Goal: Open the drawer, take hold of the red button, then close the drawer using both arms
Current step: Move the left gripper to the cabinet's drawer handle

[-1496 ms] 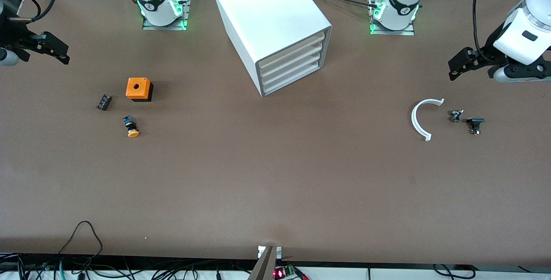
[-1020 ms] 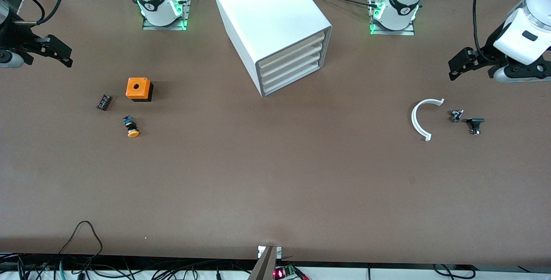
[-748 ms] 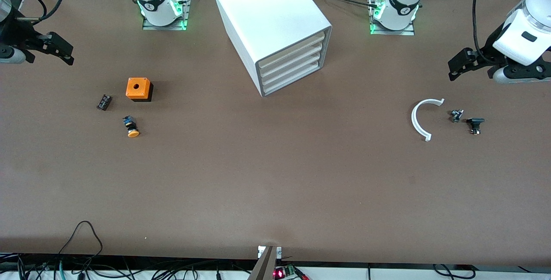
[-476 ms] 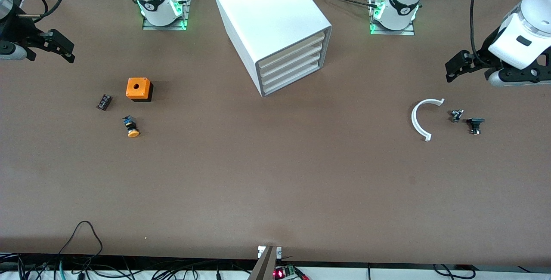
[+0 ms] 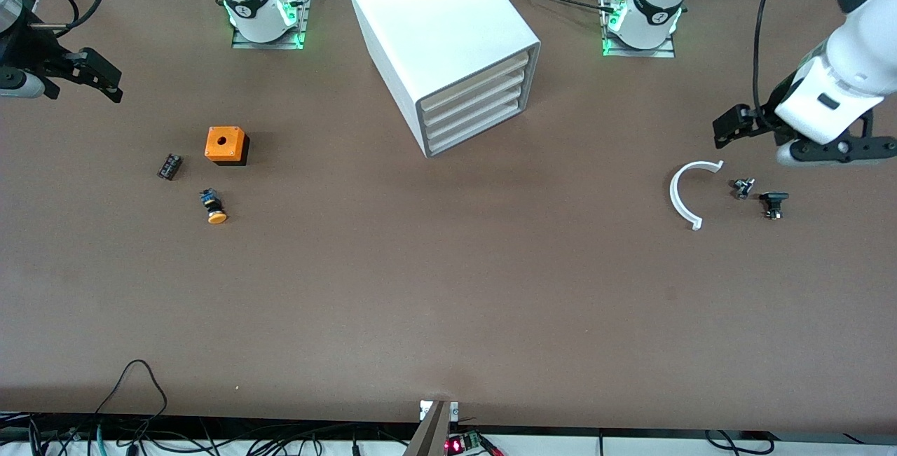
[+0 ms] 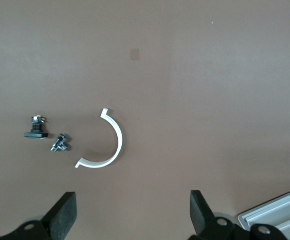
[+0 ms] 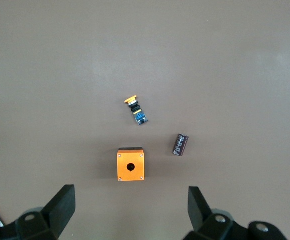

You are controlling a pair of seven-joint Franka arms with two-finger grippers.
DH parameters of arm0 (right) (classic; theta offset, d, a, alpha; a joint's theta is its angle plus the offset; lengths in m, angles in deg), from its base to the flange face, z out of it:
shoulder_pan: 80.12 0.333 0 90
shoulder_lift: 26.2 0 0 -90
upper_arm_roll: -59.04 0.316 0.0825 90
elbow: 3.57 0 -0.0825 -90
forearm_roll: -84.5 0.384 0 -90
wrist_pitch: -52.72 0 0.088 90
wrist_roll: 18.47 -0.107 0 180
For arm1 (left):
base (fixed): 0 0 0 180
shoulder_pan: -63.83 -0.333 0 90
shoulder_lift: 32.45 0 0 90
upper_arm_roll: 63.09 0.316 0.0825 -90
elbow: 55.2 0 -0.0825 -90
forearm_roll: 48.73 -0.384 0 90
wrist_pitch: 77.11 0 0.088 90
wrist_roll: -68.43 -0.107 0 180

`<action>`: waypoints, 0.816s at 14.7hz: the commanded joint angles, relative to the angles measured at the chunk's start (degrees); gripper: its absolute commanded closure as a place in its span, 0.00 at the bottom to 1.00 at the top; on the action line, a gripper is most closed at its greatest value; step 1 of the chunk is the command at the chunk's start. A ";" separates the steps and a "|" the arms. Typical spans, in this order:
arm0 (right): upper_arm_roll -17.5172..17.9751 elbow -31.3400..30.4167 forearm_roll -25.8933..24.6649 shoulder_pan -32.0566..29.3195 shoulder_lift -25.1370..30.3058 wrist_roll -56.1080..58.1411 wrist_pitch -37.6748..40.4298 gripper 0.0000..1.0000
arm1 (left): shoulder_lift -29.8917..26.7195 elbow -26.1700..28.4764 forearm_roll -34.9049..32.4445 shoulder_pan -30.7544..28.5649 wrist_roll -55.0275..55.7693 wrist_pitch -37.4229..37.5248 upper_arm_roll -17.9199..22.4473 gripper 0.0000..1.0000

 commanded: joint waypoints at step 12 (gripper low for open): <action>-0.44 2.43 1.27 -0.18 -0.46 0.60 1.44 0.00 | 14.91 13.00 25.10 1.55 -1.54 -11.92 -7.58 0.00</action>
